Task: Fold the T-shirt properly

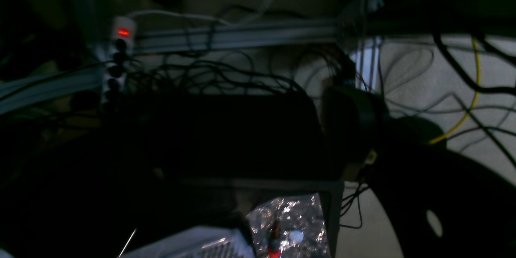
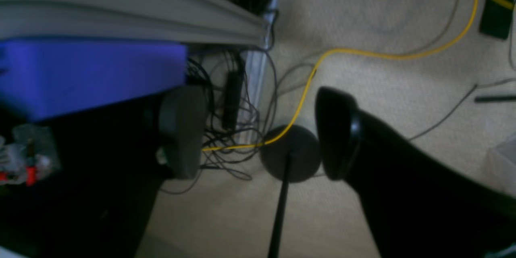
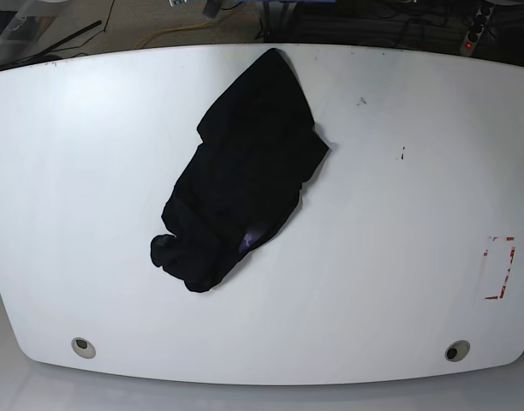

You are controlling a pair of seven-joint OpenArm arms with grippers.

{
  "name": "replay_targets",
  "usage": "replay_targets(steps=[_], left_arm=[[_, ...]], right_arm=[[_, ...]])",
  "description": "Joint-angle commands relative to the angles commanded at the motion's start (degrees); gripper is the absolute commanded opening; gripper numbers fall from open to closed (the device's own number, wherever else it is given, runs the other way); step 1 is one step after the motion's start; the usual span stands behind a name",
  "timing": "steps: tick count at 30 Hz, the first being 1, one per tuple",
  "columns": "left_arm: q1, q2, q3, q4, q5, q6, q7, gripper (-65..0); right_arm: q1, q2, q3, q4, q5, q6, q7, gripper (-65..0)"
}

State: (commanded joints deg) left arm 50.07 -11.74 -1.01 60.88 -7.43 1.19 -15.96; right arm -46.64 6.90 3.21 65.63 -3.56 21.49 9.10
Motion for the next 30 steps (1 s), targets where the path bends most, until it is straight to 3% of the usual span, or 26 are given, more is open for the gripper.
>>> replay_targets(steps=[11,19,24,30], left_arm=[[14.6,0.8,-7.6,22.2,-0.1,0.0,0.0,-17.9],[22.0,4.5,-9.3,39.2,-0.1,0.0,0.0,-17.9],[24.0,4.8,-10.4,47.2,-0.1,0.0,0.0,-17.9],[21.2,4.9,-10.1,48.2,-0.1,0.1,0.0,-17.2]], right_arm=[[-11.8,-0.4,4.8,18.2,0.4,0.44,0.0,-24.9],[-19.3,3.2,7.8,32.8,13.6,0.62,-0.5,-24.6],[-19.7,5.8,10.5,40.6,22.9,0.62,-8.4,-24.7],[-13.4,7.6,13.5,44.7,32.3,0.7,-16.3,-24.7]])
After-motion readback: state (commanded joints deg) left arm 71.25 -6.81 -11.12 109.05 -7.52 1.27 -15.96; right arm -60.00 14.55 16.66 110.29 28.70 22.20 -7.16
